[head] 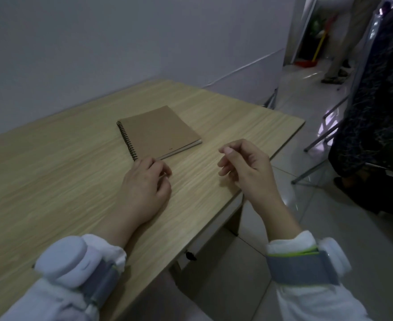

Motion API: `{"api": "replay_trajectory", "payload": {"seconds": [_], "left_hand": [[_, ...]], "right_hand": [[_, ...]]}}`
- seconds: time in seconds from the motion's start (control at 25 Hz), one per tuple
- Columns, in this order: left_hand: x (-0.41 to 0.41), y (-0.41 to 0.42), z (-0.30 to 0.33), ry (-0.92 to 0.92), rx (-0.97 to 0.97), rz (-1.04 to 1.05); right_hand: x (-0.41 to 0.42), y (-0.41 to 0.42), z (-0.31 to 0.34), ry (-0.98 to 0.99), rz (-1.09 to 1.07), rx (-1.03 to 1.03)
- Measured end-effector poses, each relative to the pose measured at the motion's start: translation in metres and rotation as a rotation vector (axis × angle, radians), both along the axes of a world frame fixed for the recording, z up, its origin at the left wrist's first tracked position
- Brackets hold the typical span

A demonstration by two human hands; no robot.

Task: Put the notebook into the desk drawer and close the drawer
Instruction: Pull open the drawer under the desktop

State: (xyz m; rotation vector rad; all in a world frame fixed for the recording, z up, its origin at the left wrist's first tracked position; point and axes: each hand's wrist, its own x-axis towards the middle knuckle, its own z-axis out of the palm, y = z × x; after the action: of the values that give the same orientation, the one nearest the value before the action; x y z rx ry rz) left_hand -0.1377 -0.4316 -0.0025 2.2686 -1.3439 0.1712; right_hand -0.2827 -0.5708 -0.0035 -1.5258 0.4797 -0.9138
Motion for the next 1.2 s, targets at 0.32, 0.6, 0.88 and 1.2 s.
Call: {"api": "replay_trajectory", "payload": {"seconds": [0.32,0.6,0.88,1.2], "left_hand": [[-0.001,0.001,-0.002,0.008,0.025,0.040],[0.001,0.000,-0.003,-0.022,0.035,0.048],[0.003,-0.002,-0.005,-0.035,0.030,0.052],[0.004,-0.004,-0.007,-0.039,0.013,0.055]], "right_hand": [[-0.037,0.002,-0.033,-0.209,-0.100,0.138],[-0.048,-0.004,-0.082,-0.100,-0.172,0.224],[-0.029,-0.008,-0.114,0.102,-0.134,0.304],[0.016,-0.014,-0.134,0.335,-0.029,0.353]]}}
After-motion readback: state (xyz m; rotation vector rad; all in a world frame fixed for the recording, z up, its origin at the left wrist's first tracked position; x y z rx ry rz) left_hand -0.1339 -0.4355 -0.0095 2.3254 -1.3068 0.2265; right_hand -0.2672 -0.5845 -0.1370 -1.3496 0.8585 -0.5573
